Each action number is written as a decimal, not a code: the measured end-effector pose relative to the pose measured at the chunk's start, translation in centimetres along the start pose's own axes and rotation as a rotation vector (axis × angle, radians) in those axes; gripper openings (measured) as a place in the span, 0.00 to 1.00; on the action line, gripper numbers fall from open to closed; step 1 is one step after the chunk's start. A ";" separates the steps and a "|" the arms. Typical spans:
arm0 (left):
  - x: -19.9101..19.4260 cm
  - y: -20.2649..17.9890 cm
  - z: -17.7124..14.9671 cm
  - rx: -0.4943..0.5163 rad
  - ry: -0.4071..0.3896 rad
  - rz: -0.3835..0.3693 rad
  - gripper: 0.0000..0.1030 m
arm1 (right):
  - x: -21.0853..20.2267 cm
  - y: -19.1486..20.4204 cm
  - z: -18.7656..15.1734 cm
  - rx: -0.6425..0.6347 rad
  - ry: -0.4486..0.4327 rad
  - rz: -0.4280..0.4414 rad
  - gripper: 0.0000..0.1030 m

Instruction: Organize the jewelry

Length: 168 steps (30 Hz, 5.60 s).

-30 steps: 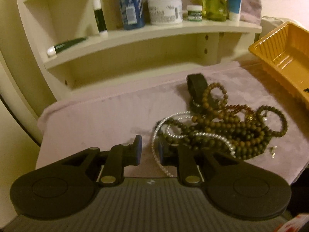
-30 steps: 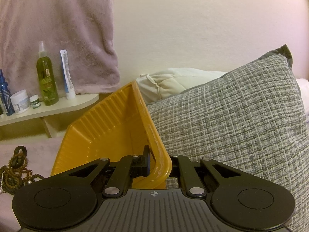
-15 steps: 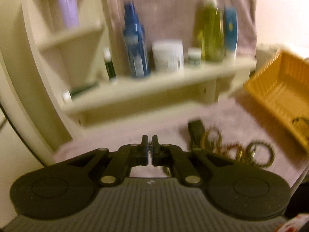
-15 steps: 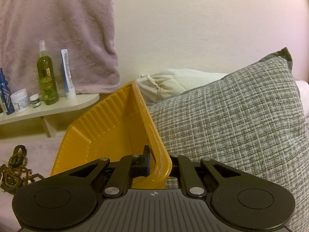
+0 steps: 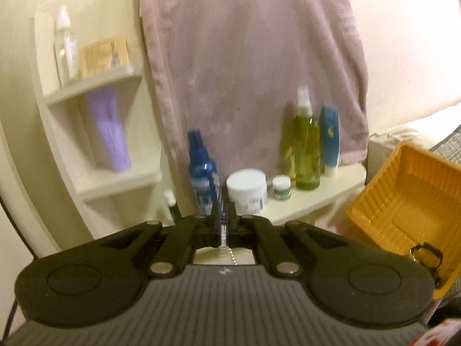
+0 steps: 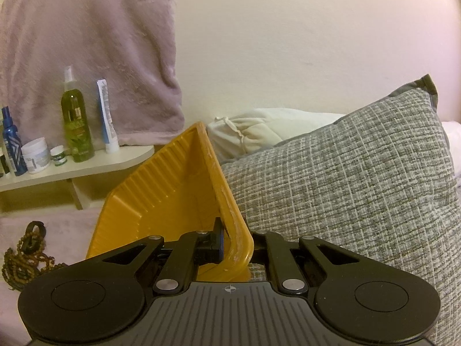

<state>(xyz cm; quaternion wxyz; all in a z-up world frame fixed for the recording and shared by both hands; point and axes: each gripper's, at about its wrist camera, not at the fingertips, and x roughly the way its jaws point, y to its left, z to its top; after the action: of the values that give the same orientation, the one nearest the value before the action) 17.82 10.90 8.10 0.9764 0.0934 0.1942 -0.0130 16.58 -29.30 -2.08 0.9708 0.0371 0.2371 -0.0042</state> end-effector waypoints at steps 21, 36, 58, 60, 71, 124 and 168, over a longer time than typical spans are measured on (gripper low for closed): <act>0.0 -12.6 5.1 0.062 -0.063 -0.336 0.02 | -0.4 -0.3 -0.2 0.025 -0.002 0.008 0.09; 3.9 -22.1 7.5 0.115 -0.040 -0.535 0.02 | -0.4 -0.5 -0.2 0.058 -0.003 0.013 0.09; 7.0 -19.1 3.7 0.069 0.086 -0.464 0.20 | -0.5 -0.8 -0.7 0.081 0.006 0.006 0.09; 6.5 -17.4 3.3 0.051 0.079 -0.424 0.24 | -0.6 -0.7 -0.7 0.079 0.005 0.006 0.09; 3.5 -7.6 -2.5 -0.055 0.095 -0.155 0.32 | -0.6 -0.5 -0.5 0.069 0.004 0.003 0.09; 1.1 -17.0 -12.0 -0.018 0.170 -0.242 0.08 | -0.1 -0.5 -0.7 0.045 0.007 -0.002 0.08; 3.9 -17.0 -12.7 0.046 0.188 -0.202 0.19 | -0.7 -0.2 -0.9 0.050 0.011 -0.009 0.08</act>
<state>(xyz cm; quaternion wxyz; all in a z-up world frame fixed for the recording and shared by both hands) 15.62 -3.42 -7.91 0.9453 0.0964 0.2929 -0.1068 15.54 -29.47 -2.63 0.9682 0.0606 0.2422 -0.0142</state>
